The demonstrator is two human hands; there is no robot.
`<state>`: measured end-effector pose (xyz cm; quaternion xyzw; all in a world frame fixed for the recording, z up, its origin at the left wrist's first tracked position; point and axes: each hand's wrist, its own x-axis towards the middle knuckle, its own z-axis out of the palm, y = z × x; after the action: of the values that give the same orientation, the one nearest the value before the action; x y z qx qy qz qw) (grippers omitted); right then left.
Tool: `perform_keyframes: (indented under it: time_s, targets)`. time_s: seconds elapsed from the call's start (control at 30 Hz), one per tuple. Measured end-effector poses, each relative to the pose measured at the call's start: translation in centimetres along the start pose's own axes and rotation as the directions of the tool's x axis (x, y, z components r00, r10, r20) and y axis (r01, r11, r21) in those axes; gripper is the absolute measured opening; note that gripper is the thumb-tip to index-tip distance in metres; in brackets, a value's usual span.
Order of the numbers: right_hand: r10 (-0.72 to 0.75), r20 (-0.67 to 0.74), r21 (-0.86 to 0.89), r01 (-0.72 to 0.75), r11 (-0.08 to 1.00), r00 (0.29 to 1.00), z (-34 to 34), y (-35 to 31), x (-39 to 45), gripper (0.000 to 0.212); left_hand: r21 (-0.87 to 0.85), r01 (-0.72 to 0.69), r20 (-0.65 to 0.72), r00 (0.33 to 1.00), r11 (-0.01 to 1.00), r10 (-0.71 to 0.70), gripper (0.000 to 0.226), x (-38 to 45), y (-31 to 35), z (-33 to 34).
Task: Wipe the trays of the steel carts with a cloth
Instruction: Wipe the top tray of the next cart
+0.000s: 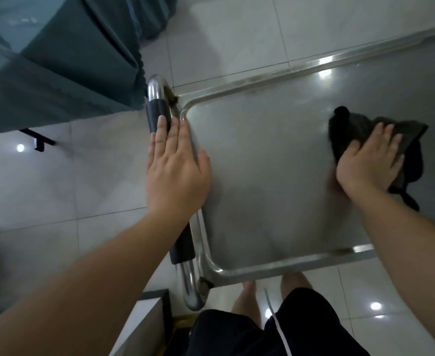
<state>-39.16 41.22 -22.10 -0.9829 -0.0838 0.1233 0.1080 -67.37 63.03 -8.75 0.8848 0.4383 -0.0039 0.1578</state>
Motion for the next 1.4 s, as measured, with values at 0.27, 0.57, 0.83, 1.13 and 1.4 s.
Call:
perform_keyframes:
  time_s: [0.27, 0.57, 0.83, 1.13, 1.4]
  targets:
    - [-0.777, 0.216, 0.033, 0.791, 0.611, 0.591, 7.2, -13.2, -21.1, 0.065, 0.03, 0.045, -0.034, 0.998, 0.999, -0.044, 0.067, 0.2, 0.1, 0.7]
    - [-0.925, 0.214, 0.005, 0.946, 0.324, 0.315, 4.2, -7.9, -9.4, 0.062, 0.086, 0.034, -0.046, 0.998, 0.996, -0.03, 0.066, 0.3, -0.3, 1.2]
    - [-0.171, 0.031, -0.027, 0.172, 0.985, 0.985, -2.7, -2.2, 11.9, 0.071, 0.068, 0.048, -0.071, 0.997, 0.997, -0.043, 0.064, 0.3, -0.2, 1.2]
    - [-0.482, 0.16, -0.025, 0.492, 0.87, 0.861, 5.1, -18.9, -6.5, 0.07, 0.052, 0.075, -0.036, 0.997, 0.996, -0.074, 0.064, 0.3, 0.6, 0.4]
    - [-0.902, 0.431, 0.176, 0.979, 0.104, 0.018, 6.1, -20.3, -10.6, 0.066, 0.079, 0.098, 0.024, 0.995, 0.992, -0.1, 0.066, 0.4, 1.7, -0.5]
